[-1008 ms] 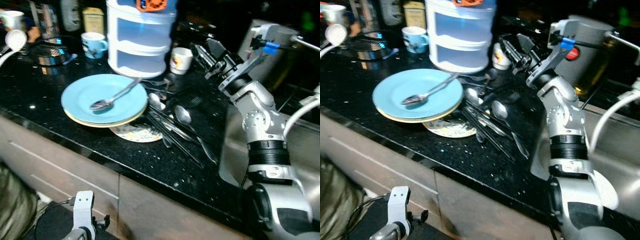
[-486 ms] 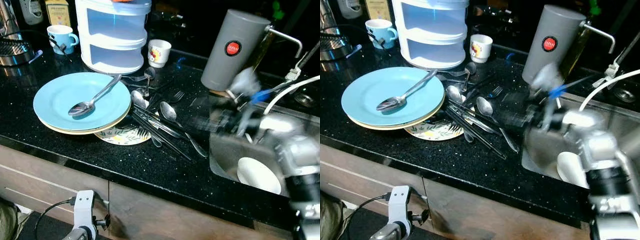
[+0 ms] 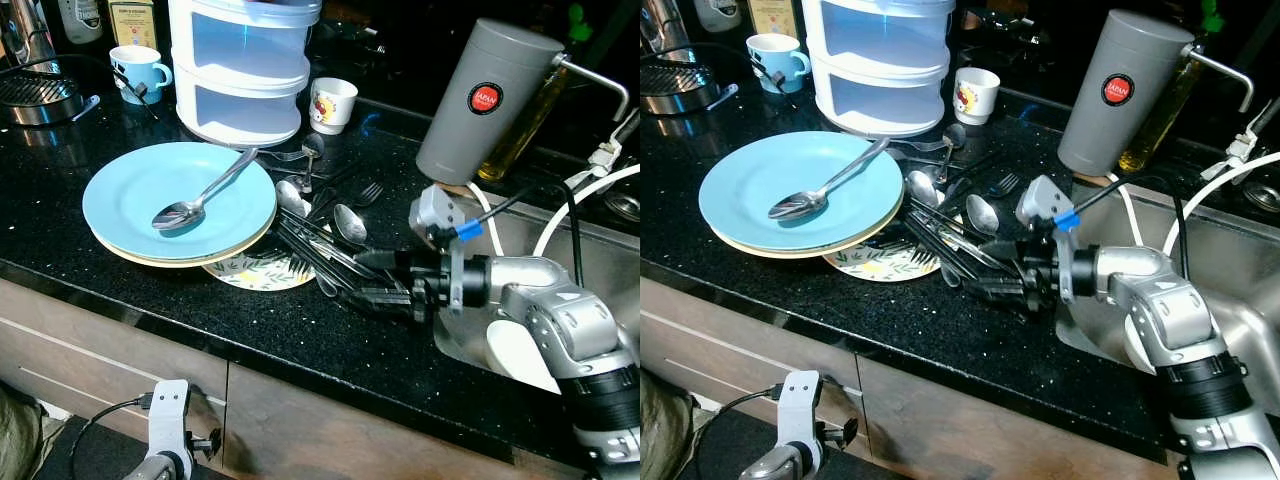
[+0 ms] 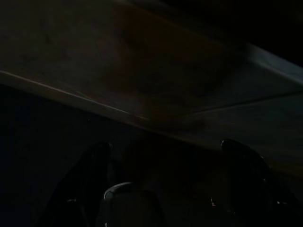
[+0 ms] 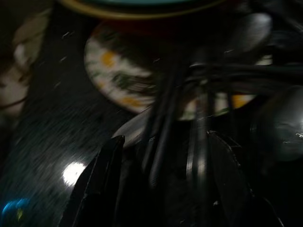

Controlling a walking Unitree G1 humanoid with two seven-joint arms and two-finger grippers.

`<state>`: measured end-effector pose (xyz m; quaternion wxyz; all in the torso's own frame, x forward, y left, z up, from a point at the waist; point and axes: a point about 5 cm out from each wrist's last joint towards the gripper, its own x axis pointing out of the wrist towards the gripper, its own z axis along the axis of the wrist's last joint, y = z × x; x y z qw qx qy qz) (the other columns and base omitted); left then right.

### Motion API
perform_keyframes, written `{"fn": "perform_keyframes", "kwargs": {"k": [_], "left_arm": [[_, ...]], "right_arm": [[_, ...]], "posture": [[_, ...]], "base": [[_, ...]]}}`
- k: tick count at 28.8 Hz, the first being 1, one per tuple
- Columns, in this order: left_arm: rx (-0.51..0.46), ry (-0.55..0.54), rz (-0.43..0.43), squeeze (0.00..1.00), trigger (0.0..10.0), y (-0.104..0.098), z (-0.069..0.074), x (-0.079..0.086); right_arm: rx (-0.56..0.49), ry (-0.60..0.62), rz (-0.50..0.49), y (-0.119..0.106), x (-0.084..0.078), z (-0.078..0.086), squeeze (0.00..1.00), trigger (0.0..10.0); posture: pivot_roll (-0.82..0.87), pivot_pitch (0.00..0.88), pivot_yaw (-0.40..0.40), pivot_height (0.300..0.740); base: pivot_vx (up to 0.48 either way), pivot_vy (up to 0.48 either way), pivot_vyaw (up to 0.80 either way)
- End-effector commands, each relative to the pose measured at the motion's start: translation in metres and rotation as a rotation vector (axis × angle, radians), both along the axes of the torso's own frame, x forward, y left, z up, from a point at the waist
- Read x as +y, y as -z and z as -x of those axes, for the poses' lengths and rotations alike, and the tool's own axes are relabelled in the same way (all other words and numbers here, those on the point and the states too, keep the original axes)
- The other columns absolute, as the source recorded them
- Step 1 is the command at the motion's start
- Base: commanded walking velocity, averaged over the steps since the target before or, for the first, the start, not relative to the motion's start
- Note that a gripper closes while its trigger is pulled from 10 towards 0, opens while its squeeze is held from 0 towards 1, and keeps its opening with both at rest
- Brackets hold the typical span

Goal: Kitchen organization

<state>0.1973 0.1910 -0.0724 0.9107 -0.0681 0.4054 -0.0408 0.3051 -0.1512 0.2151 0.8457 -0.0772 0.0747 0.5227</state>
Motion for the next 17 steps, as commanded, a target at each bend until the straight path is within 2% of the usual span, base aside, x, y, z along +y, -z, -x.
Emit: {"fn": "perform_keyframes", "kwargs": {"k": [1, 6, 12, 17], "left_arm": [[0.035, 0.020, 0.004, 0.00, 10.0, 0.005, 0.008, -0.005], [0.037, 0.025, 0.003, 0.00, 10.0, 0.005, 0.008, -0.005], [0.035, 0.019, 0.006, 0.00, 10.0, 0.005, 0.007, -0.005], [0.035, 0.020, 0.008, 0.00, 10.0, 0.004, 0.006, -0.006]], "right_arm": [[0.025, 0.092, -0.037, -0.002, -0.005, -0.005, 0.00, 10.0], [0.056, 0.116, -0.041, 0.001, 0.000, -0.006, 0.00, 10.0], [0.117, 0.102, 0.027, 0.011, 0.002, 0.000, 0.00, 10.0], [0.141, 0.125, 0.005, 0.012, 0.005, 0.000, 0.00, 10.0]], "posture": [[0.09, 0.011, -0.110, 0.740], [0.09, 0.011, -0.107, 0.740], [0.09, 0.013, -0.107, 0.740], [0.09, 0.012, -0.102, 0.740]], "base": [[0.000, 0.000, 0.00], [0.000, 0.000, 0.00], [0.000, 0.000, 0.00], [0.000, 0.000, 0.00]]}}
